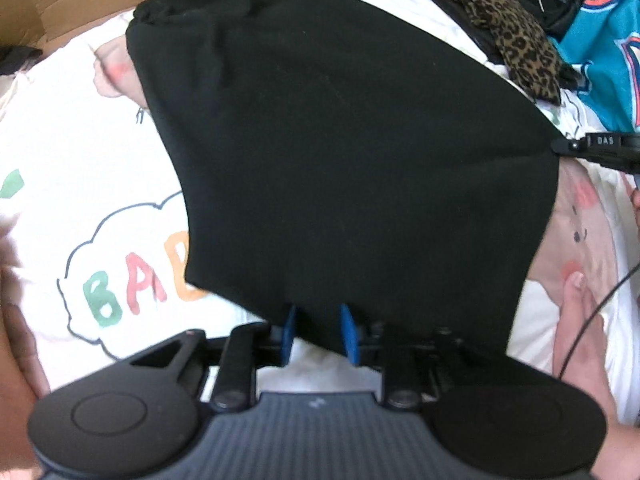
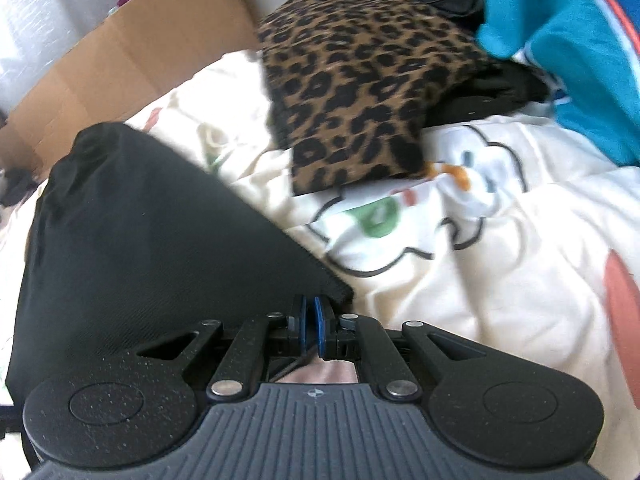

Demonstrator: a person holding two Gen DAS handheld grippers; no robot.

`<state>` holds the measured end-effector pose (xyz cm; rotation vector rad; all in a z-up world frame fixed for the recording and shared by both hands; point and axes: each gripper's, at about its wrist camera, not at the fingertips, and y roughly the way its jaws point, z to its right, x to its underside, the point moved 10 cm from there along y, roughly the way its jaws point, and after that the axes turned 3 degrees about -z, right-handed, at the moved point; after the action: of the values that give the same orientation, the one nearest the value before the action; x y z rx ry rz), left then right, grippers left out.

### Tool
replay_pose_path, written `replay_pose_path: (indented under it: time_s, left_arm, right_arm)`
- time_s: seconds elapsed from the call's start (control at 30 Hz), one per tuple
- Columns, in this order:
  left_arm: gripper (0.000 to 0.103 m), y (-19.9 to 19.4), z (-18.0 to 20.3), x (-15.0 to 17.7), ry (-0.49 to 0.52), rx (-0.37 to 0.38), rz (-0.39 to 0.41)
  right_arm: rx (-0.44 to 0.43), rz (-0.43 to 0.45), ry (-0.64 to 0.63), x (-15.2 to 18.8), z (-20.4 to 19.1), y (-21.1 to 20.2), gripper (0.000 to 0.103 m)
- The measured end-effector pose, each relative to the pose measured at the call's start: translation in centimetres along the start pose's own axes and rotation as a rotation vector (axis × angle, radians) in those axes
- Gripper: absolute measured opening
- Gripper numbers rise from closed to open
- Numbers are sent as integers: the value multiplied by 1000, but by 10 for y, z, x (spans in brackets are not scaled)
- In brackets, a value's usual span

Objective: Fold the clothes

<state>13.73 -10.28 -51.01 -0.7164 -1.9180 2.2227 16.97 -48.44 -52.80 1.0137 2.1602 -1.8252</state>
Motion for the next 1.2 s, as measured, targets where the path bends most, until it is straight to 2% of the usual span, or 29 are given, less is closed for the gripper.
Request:
replay_pose_path:
  time_s: [0.1, 0.23, 0.37, 0.43, 0.57, 0.63, 0.83, 0.9, 1.03, 1.2]
  left_arm:
    - [29, -8, 3, 2, -26, 10, -6]
    - [32, -17, 13, 6, -90, 55, -19]
    - [38, -16, 27, 14, -113, 94, -44]
    - [38, -12, 30, 19, -162, 119, -64]
    - [46, -5, 30, 27, -247, 141, -95]
    - [46, -1, 30, 31, -287, 157, -103]
    - [47, 14, 25, 36, -437, 227, -86]
    - [49, 18, 22, 36, -492, 263, -66]
    - [65, 22, 14, 35, -643, 386, -16]
    - [66, 30, 5, 29, -808, 514, 4]
  right_arm:
    - [20, 23, 32, -2, 10, -8, 13]
    - [-17, 32, 123, -1, 22, -14, 14]
    - [-28, 31, 140, 2, 20, -15, 13]
    - [-36, 29, 143, 4, 18, -15, 13]
    - [-47, 19, 143, 8, 14, -14, 14]
    - [-50, 14, 151, 10, 14, -13, 22]
    - [-52, -3, 148, 15, 11, -11, 23]
    - [-52, -16, 147, 18, 10, -11, 23]
    - [-52, -39, 141, 21, 9, -9, 23]
    - [-59, -47, 160, 24, 9, -6, 23]
